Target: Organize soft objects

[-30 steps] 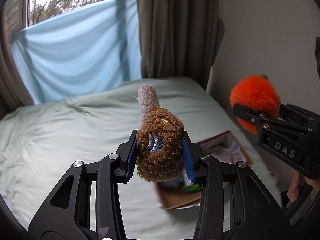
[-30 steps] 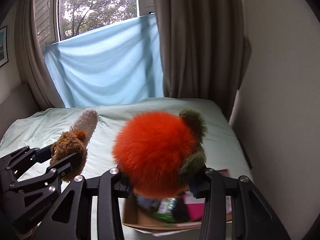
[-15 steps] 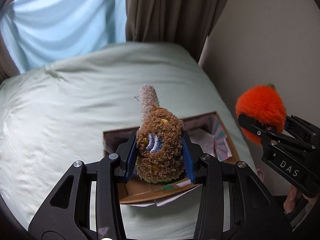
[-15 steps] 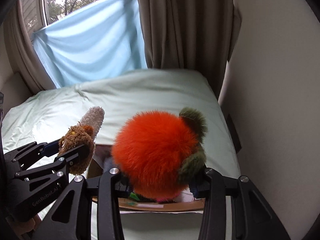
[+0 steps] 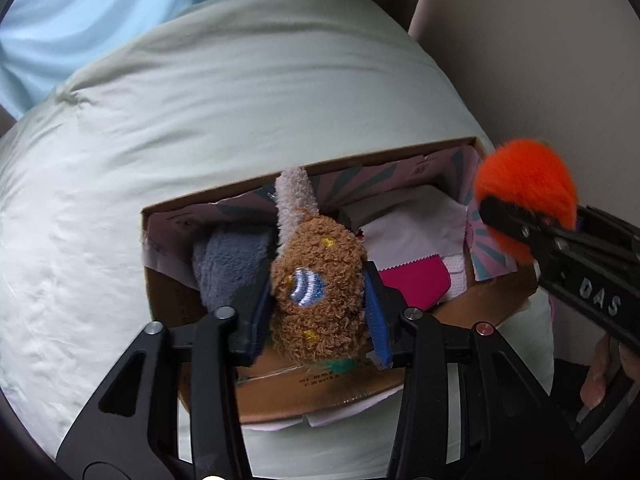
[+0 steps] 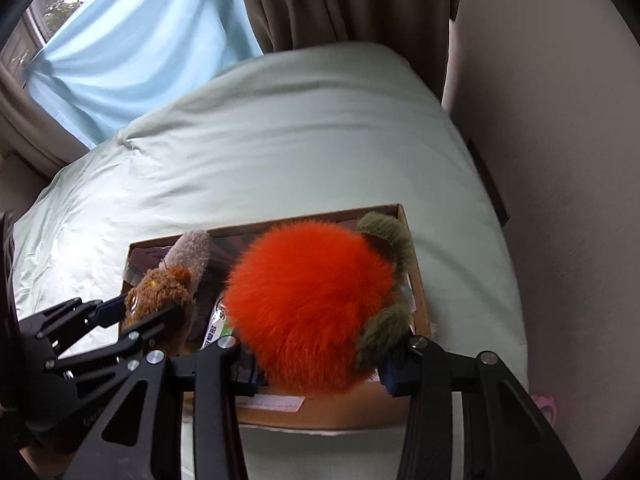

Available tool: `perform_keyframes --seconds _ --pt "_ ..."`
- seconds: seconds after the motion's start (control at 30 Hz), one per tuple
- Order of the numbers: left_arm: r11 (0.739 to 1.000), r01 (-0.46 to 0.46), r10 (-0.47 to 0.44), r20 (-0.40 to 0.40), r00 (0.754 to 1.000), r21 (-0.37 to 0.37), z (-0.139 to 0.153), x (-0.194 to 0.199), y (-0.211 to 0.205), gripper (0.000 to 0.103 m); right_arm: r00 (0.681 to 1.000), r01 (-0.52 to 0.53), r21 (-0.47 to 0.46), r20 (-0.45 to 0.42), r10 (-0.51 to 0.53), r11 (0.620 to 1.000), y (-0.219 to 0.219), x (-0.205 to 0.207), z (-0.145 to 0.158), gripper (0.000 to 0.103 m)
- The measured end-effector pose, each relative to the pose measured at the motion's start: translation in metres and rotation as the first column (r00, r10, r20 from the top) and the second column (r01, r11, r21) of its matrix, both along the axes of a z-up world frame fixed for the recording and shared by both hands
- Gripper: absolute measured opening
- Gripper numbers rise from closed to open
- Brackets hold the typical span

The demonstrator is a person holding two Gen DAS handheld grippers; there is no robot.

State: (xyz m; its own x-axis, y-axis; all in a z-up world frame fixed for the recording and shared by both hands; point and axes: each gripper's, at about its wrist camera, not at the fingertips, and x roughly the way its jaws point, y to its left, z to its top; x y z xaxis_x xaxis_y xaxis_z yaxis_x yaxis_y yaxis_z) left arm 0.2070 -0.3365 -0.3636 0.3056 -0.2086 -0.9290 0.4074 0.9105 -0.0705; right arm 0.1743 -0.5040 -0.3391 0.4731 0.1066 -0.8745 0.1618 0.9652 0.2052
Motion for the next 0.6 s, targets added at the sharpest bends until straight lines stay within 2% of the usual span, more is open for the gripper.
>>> perform_keyframes --seconds 0.07,0.1,0.13,0.27,0.43,0.6 --pt "1.0 0.018 -0.017 -0.011 1.0 0.009 -0.001 0.002 -0.003 0.062 1.0 0.004 0.042 -0.003 -0.004 0.999 -0.004 0.005 -0.005 0.045" --pt "0.999 0.021 -0.02 -0.016 1.0 0.03 -0.003 0.003 -0.004 0.089 1.0 0.005 0.071 -0.018 -0.004 0.997 -0.006 0.008 -0.009 0.051" --pt "0.999 0.019 -0.018 -0.014 1.0 0.047 -0.002 0.003 -0.004 0.103 0.999 0.01 0.094 -0.034 -0.007 0.996 -0.01 0.013 -0.013 0.055" --pt "0.998 0.01 -0.008 -0.023 1.0 0.063 0.002 0.0 0.007 0.103 0.999 0.038 0.111 -0.04 -0.034 0.993 -0.014 0.017 -0.009 0.092" --pt "0.998 -0.016 0.018 -0.035 0.999 0.059 0.008 -0.003 0.023 0.103 0.999 0.043 0.098 -0.035 -0.04 0.994 -0.014 0.009 -0.003 0.094" --pt "0.998 -0.007 0.008 -0.013 1.0 0.055 0.024 -0.009 0.025 0.103 0.998 0.051 0.083 -0.031 -0.048 0.995 -0.009 0.001 0.008 0.094"
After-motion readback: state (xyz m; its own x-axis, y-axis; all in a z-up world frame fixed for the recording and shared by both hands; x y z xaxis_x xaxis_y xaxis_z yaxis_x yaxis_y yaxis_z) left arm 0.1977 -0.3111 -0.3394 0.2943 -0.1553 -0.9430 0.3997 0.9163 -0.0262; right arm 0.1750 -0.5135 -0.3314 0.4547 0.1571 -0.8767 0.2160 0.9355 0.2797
